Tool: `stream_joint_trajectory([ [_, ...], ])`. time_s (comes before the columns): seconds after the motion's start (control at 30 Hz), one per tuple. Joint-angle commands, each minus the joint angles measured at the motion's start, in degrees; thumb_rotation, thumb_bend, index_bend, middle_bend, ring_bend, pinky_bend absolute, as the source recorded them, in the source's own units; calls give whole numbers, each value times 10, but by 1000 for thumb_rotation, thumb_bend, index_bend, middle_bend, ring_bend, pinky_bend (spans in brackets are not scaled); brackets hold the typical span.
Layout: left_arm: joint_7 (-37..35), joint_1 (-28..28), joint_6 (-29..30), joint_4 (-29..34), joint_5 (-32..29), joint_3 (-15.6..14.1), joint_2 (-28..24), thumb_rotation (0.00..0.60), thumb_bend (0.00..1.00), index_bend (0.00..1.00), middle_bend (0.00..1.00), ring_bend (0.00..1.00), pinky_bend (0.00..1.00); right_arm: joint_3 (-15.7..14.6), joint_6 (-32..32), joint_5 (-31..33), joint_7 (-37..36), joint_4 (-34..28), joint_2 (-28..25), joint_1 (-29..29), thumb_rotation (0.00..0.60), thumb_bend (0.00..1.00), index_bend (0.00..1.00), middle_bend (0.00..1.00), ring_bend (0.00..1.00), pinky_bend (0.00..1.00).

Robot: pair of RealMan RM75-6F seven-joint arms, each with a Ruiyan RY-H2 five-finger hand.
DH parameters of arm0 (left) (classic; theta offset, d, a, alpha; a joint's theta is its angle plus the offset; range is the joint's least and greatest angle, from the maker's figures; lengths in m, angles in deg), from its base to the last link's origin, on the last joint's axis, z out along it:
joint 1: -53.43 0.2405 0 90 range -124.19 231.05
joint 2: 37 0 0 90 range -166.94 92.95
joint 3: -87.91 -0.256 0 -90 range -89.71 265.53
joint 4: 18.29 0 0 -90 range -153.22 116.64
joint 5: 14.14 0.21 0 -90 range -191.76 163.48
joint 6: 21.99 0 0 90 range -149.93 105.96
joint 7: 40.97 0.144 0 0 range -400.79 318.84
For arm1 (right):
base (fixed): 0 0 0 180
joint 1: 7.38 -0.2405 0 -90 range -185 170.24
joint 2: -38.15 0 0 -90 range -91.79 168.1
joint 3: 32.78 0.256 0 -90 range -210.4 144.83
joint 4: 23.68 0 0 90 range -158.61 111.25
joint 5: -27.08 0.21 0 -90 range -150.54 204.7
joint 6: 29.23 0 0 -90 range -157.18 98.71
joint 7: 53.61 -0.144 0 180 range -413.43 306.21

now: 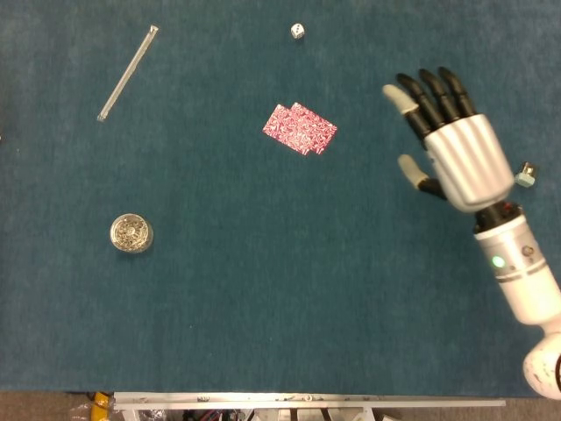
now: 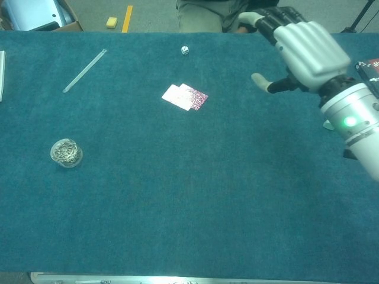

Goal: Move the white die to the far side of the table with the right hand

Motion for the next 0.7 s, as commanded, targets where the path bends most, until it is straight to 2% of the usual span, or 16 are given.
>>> stream_joint_trajectory([
  [0.03, -2, 0, -1, -3, -1, 1, 1, 600, 392, 283, 211, 143, 109, -4, 17, 4, 11, -12, -12, 16, 600, 311, 66, 94, 0, 0],
  [0.7, 1, -6, 9, -5, 12, 2, 3, 600, 392, 283, 211, 143, 109, -43, 109, 4, 41, -52, -60, 117, 600, 315, 101, 94, 0, 0],
])
